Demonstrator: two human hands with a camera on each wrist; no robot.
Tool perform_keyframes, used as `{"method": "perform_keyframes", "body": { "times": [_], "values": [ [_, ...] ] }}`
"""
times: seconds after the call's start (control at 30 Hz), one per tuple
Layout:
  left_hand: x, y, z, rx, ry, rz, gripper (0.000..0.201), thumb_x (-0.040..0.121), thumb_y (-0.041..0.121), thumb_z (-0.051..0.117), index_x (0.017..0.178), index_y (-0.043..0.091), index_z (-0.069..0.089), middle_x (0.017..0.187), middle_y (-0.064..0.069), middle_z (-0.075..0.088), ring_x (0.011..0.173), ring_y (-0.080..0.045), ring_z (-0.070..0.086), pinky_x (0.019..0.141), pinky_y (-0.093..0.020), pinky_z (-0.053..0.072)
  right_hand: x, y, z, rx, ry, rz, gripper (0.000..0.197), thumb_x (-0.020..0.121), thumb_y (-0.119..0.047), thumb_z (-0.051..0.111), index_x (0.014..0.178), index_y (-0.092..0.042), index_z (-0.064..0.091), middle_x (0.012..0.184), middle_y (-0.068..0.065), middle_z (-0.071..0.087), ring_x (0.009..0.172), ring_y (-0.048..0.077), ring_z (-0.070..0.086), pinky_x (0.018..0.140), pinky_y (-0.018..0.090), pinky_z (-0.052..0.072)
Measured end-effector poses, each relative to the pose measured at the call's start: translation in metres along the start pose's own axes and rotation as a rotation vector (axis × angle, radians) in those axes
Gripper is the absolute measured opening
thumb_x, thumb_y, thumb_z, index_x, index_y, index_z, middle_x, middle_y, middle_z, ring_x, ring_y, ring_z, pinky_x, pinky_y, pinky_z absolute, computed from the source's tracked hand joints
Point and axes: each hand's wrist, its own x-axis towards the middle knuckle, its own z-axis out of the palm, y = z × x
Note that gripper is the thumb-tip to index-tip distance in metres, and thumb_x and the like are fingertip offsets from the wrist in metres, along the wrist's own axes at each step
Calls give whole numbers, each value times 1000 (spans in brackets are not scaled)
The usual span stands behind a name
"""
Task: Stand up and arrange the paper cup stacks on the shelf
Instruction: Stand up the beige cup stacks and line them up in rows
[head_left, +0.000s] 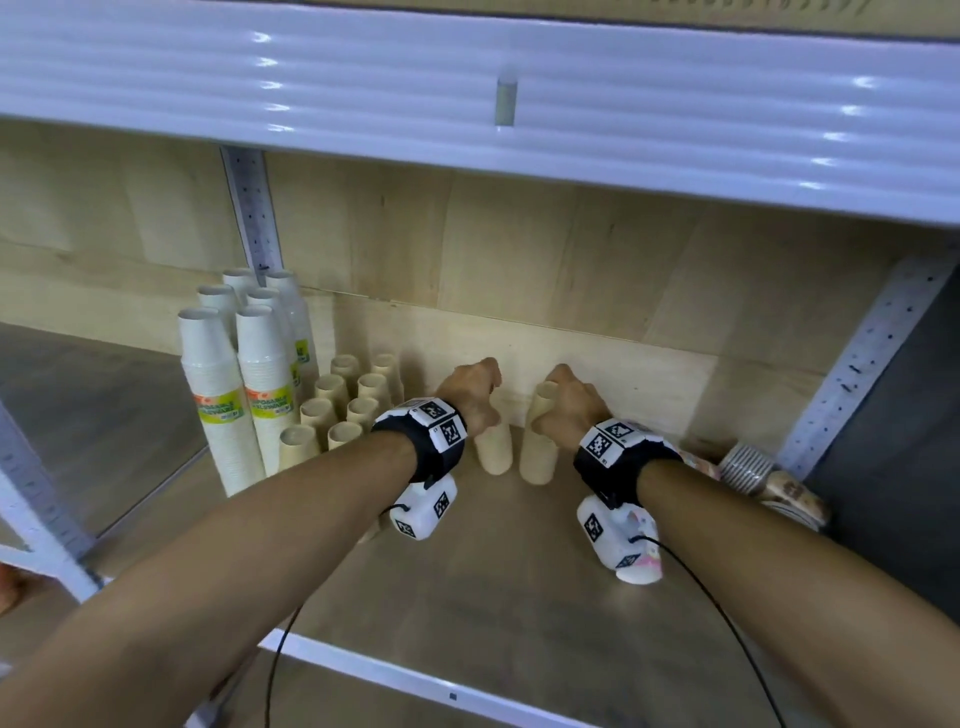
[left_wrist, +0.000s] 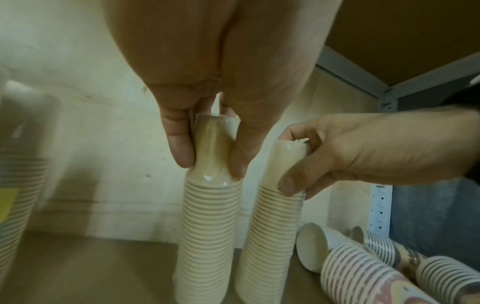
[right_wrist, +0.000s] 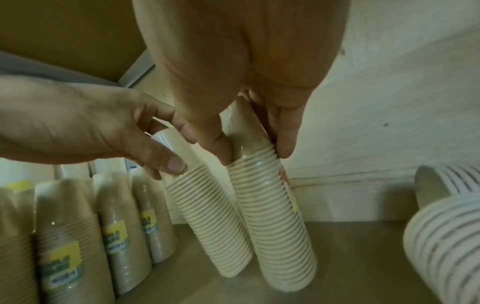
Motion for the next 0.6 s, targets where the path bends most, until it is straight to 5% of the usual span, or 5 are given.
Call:
{"method": "perform_keyframes", "body": {
  "times": [0.1,0.23,0.5,0.6],
  "values": [
    [-4,9,-3,7,-13,19,44,76,9,73,114,17,53,118,-7,60,102,-26,61,86,-41,56,-9,-4,-2,49,-5,-1,50,77,-8,70,120,-15,46,103,-7,50,93,20,54,63,25,41],
    [-7,19,-4,38,-69,33,49,78,7,73,123,18,57,127,-4,61,110,-22,61,89,-33,55,-14,-4,2,64,-37,5,51,75,-13,73,118,-15,47,107,1,54,94,23,58,52,24,36],
    [-16,22,1,86,-140,29,44,83,9,71,125,8,59,116,-5,65,113,-25,61,90,-35,54,-19,2,7,34,-86,29,47,75,-16,73,114,-16,47,106,3,57,93,23,58,57,25,40],
    [-18,22,0,59,-90,13,48,86,20,70,130,10,55,126,-7,60,113,-26,59,86,-32,50,-19,1,5,8,-67,30,46,74,-25,74,112,-16,49,108,4,60,89,21,59,58,26,43]
  ]
}}
